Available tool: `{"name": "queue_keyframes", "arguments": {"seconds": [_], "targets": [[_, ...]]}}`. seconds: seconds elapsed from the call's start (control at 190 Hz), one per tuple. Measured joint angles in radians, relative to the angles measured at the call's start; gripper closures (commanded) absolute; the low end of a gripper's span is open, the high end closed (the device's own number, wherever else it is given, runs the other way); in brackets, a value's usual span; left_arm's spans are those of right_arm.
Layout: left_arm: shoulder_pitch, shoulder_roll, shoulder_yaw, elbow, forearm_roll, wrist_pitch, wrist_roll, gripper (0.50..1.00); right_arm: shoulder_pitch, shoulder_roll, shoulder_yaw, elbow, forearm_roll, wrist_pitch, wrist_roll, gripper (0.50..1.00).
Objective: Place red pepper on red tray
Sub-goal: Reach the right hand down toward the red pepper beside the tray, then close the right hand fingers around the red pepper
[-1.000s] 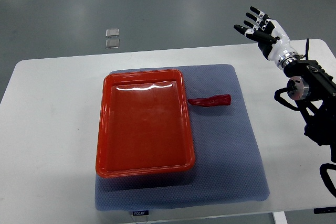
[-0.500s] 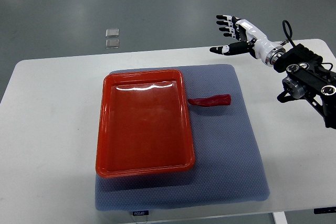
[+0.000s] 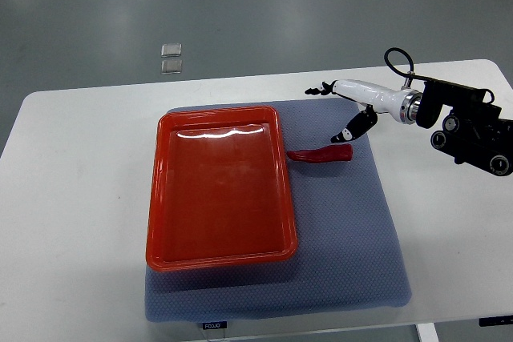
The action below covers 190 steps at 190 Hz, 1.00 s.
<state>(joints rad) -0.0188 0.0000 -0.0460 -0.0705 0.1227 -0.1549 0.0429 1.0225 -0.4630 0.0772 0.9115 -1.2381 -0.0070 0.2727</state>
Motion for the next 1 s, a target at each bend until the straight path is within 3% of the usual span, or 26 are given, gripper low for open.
{"name": "queue_keyframes", "arguments": {"seconds": [0.289, 0.689, 1.0], "targets": [[0.0, 0.0, 0.0, 0.0, 0.0, 0.0, 0.0, 0.5, 0.058, -0.011, -0.156, 0.02, -0.063, -0.022, -0.015, 0.599], [0.0, 0.0, 0.0, 0.0, 0.0, 0.0, 0.0, 0.5, 0.087, -0.016, -0.201, 0.059, -0.077, -0.014, -0.036, 0.609], [0.0, 0.0, 0.0, 0.0, 0.0, 0.0, 0.0, 0.5, 0.084, 0.006, -0.223, 0.06, -0.085, -0.015, -0.046, 0.662]]}}
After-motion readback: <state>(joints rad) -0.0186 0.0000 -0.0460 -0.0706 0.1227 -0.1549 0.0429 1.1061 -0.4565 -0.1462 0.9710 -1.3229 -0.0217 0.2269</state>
